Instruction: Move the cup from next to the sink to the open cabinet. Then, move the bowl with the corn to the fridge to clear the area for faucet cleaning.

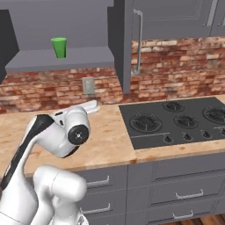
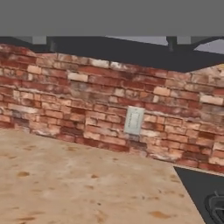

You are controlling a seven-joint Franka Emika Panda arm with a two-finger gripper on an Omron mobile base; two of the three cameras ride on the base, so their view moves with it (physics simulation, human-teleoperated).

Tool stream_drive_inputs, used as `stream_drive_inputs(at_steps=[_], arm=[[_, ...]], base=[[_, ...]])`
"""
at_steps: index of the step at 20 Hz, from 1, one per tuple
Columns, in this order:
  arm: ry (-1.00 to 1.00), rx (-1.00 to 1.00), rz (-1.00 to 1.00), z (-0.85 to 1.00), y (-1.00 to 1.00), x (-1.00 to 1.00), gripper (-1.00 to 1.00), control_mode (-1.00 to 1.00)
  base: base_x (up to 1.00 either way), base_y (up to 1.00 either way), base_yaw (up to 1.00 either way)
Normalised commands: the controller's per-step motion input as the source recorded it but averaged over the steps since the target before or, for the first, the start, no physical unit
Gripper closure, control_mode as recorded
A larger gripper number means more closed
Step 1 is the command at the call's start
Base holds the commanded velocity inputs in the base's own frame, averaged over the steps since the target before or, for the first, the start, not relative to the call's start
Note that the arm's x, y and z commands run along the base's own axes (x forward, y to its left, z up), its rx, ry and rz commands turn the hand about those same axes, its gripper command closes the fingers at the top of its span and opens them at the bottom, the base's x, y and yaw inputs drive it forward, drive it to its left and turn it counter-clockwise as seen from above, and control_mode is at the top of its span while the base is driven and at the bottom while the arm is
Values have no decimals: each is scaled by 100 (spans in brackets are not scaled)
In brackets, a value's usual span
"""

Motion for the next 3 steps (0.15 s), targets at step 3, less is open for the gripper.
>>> stream_drive_inputs(at_steps=[3], arm=[[0, 0, 0, 0, 0, -1, -100, -100]], base=[[0, 0, 0]])
